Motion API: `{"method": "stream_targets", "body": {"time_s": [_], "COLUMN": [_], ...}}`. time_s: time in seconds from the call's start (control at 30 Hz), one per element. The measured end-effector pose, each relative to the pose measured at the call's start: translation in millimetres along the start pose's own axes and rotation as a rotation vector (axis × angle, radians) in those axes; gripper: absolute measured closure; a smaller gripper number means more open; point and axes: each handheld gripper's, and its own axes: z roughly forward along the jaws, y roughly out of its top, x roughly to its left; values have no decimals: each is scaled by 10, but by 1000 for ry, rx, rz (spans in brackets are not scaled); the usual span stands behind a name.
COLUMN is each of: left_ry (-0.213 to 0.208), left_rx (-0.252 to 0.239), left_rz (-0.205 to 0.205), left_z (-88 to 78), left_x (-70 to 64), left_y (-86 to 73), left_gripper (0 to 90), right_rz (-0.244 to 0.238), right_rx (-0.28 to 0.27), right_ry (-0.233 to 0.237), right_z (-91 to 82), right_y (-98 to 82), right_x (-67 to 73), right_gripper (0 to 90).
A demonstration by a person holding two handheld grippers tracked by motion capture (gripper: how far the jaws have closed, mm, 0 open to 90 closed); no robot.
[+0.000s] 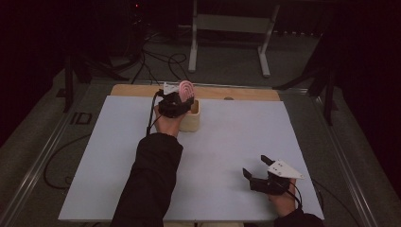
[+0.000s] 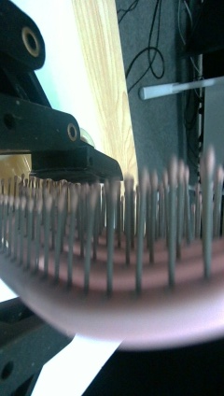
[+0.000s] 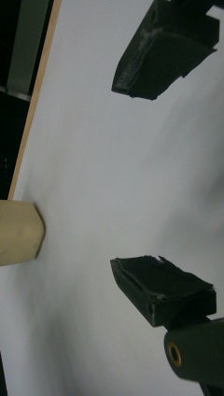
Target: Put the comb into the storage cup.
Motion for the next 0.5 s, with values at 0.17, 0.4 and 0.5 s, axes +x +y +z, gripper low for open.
{"method": "stream_targets", "body": {"time_s": [0.17, 0.4, 0.5], "left_ry": [17, 52, 65], "left_rx": [4, 4, 4], "left_rz": [-2, -8, -11], "left_z": [-14, -25, -32], "left_x": [33, 52, 58], "left_y": [-6, -19, -17], "left_gripper": [516, 437, 402], "right_rz": [-2, 0, -1], "right_rx": [-1, -2, -2], "right_ry": [1, 1, 1], "right_z": [0, -1, -1], "right_y": [0, 0, 0], "right_x": [0, 0, 0], "right_gripper": [131, 131, 131]}}
